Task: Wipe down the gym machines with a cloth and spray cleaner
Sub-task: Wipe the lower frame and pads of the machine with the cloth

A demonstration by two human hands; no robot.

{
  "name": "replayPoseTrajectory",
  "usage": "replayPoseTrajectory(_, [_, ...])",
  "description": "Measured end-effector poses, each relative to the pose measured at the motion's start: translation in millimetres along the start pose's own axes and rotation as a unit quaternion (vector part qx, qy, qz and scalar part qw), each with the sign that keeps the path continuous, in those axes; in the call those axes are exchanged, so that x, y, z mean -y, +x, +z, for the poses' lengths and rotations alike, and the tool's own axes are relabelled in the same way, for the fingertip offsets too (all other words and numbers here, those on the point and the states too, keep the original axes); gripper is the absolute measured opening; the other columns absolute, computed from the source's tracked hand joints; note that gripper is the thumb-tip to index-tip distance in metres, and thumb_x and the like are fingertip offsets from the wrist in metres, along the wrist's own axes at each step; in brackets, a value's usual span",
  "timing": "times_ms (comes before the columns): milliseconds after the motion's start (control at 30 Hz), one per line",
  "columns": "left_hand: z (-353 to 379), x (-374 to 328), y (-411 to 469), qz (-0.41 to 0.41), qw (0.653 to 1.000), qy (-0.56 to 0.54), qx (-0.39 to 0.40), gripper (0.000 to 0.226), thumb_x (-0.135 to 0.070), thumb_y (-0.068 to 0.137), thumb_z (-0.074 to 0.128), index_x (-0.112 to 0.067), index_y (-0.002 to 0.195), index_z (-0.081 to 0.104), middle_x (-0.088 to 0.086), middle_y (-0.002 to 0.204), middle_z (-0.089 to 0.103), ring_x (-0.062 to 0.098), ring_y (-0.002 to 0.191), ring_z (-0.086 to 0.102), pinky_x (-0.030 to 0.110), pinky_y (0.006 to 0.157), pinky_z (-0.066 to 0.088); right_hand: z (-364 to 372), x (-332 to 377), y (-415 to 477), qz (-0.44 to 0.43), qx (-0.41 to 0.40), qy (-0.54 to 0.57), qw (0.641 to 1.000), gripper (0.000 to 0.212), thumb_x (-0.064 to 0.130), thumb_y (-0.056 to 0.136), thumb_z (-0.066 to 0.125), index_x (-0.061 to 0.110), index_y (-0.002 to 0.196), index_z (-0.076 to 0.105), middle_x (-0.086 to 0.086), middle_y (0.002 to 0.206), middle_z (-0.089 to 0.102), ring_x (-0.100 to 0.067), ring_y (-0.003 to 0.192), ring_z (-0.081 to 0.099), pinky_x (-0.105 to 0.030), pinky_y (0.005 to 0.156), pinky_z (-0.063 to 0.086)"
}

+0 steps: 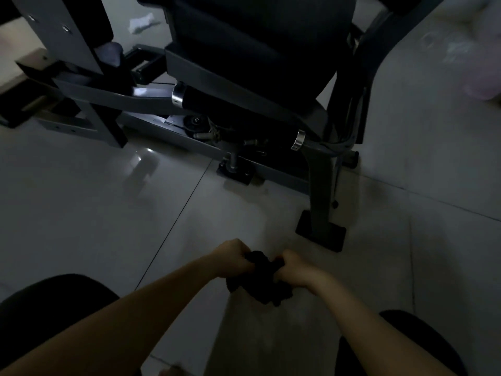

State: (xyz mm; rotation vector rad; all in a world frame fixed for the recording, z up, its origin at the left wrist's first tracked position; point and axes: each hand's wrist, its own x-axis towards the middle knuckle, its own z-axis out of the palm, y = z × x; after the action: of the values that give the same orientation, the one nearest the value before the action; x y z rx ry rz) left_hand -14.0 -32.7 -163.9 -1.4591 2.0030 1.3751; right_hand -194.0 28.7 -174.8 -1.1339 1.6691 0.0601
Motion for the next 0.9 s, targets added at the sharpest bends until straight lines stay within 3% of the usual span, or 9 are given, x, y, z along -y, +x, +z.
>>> replayPoseTrajectory(133, [-24,-9,-20,-0.016,0.989,-0.144,-0.023,0.016,-0.023,0.093,0.066,-0.009,0.092,0.074,0.012,0.099,0.073,0.024,0.092,0.07,0.037,0.084,0.059,-15,18,-23,-0.072,0.035,0.056,0.995,0.016,0.01,0.091,0.062,0.015,0.076,0.058,0.0,0.074,0.06,-0.01,0.069,0.058,-0.02,0.057,0.042])
replayPoseTrajectory(233, [-48,-15,-30,0.008,0.984,-0.165,-0.071,0.015,-0.017,0.095,0.062,-0.005,0.095,0.071,0.013,0.095,0.069,0.024,0.085,0.066,0.035,0.079,0.055,-21,22,-32,-0.116,0.058,0.16,0.979,0.011,0.019,0.096,0.064,0.014,0.087,0.068,0.002,0.078,0.068,-0.008,0.071,0.065,-0.019,0.063,0.048])
replayPoseTrajectory(300, [-63,-12,-36,-0.008,0.984,-0.132,-0.116,0.012,-0.016,0.098,0.057,-0.008,0.104,0.063,0.01,0.097,0.062,0.02,0.084,0.06,0.032,0.076,0.05,-16,17,-30,-0.093,0.015,0.229,0.969,0.017,0.027,0.098,0.063,0.01,0.099,0.067,-0.002,0.086,0.069,-0.012,0.074,0.067,-0.026,0.068,0.053])
replayPoseTrajectory(367, [-71,0,-38,-0.036,0.985,-0.111,-0.129,0.029,-0.02,0.101,0.054,-0.01,0.128,0.051,0.008,0.108,0.057,0.017,0.089,0.056,0.03,0.076,0.047,-6,9,-20,-0.053,-0.045,0.15,0.986,0.028,0.032,0.095,0.067,0.015,0.116,0.059,-0.001,0.106,0.063,-0.016,0.092,0.064,-0.032,0.082,0.052])
replayPoseTrajectory(467, [-60,17,-40,-0.057,0.991,-0.091,-0.081,0.047,-0.031,0.1,0.063,-0.018,0.142,0.043,0.006,0.123,0.053,0.017,0.097,0.057,0.027,0.08,0.045,13,-1,3,-0.021,-0.002,0.007,1.0,0.067,0.028,0.092,0.073,0.016,0.147,0.037,-0.003,0.142,0.044,-0.024,0.132,0.047,-0.027,0.101,0.038])
replayPoseTrajectory(600, [-29,25,-28,-0.077,0.996,-0.05,-0.012,0.038,-0.041,0.096,0.067,-0.005,0.108,0.068,0.006,0.095,0.064,0.018,0.083,0.062,0.028,0.076,0.05,35,-8,30,-0.021,-0.011,-0.153,0.988,0.091,0.051,0.084,0.073,0.017,0.155,0.027,-0.008,0.153,0.037,-0.03,0.139,0.041,-0.036,0.11,0.038])
replayPoseTrajectory(733, [0,13,-17,-0.094,0.994,-0.046,-0.012,0.047,-0.052,0.096,0.063,-0.01,0.075,0.059,0.002,0.075,0.056,0.011,0.061,0.05,0.023,0.063,0.043,46,-4,28,-0.054,-0.062,-0.181,0.98,0.045,0.042,0.103,0.044,0.019,0.14,0.053,-0.009,0.132,0.06,-0.026,0.119,0.057,-0.031,0.099,0.045])
replayPoseTrajectory(833, [19,5,-14,-0.1,0.988,-0.11,-0.045,0.059,-0.066,0.091,0.06,-0.009,0.076,0.063,0.005,0.076,0.06,0.015,0.062,0.054,0.027,0.067,0.046,48,2,17,-0.073,-0.106,-0.094,0.987,0.023,0.022,0.097,0.056,0.015,0.117,0.066,-0.007,0.117,0.067,-0.026,0.107,0.065,-0.034,0.094,0.052])
replayPoseTrajectory(900, [25,-2,-14,-0.112,0.979,-0.163,-0.055,0.064,-0.072,0.089,0.058,-0.01,0.075,0.064,0.003,0.073,0.063,0.013,0.059,0.058,0.025,0.067,0.05,42,15,1,-0.091,-0.135,0.006,0.987,0.006,0.021,0.098,0.058,0.02,0.095,0.063,-0.008,0.1,0.07,-0.022,0.085,0.068,-0.037,0.074,0.057])
